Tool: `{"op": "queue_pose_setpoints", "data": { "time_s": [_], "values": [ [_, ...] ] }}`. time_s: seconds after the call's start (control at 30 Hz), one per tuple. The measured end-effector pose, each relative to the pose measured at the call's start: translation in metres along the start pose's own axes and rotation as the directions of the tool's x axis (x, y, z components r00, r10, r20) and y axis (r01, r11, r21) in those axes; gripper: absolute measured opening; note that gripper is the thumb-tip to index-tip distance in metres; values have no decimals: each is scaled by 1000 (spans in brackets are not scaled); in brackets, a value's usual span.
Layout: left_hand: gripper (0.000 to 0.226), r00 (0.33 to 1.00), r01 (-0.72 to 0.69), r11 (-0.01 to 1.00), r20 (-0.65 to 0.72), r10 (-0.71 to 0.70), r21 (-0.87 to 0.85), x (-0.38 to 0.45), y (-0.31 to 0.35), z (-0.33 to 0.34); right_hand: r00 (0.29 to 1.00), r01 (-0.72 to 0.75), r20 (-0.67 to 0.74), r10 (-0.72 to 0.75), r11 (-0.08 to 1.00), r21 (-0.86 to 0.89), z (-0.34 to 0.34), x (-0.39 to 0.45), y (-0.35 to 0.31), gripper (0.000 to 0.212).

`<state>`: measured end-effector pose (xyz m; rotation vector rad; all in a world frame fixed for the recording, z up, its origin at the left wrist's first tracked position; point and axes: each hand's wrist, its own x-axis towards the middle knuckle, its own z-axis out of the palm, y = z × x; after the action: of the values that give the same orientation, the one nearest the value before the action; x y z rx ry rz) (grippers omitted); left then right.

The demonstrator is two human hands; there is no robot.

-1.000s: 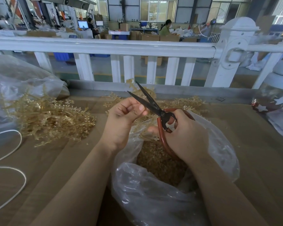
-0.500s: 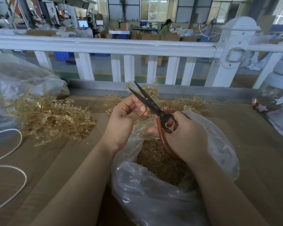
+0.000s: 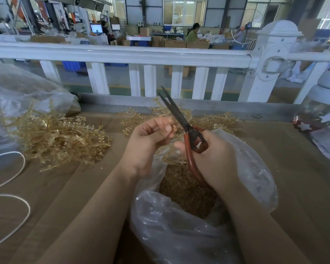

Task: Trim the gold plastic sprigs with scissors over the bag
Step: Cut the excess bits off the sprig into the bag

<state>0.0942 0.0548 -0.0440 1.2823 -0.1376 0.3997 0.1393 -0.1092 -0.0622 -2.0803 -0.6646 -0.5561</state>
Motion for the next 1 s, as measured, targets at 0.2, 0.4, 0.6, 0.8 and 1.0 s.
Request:
{"op": "queue_pose_setpoints", "data": {
  "time_s": [0.2, 0.4, 0.6, 0.8, 1.0],
  "values": [
    [22, 989, 138, 989, 45, -140, 48, -4, -1, 11, 987, -156, 80, 137, 927, 342, 0, 4, -8, 18],
    [31, 985, 174, 985, 25, -173, -23, -7, 0, 16, 964, -257, 186, 190, 844, 471, -2, 6, -10, 11],
    [15, 975, 223, 972, 1, -223, -79, -7, 1, 15, 956, -289, 207, 208, 793, 536, -5, 7, -12, 11],
    [9, 987, 159, 987, 9, -158, -21, -5, 3, 10, 967, -241, 194, 163, 832, 500, -3, 6, -10, 11],
    [6, 990, 120, 992, -63, -123, -40, -3, 3, 7, 981, -175, 148, 122, 886, 429, 0, 5, -7, 21]
  ]
}}
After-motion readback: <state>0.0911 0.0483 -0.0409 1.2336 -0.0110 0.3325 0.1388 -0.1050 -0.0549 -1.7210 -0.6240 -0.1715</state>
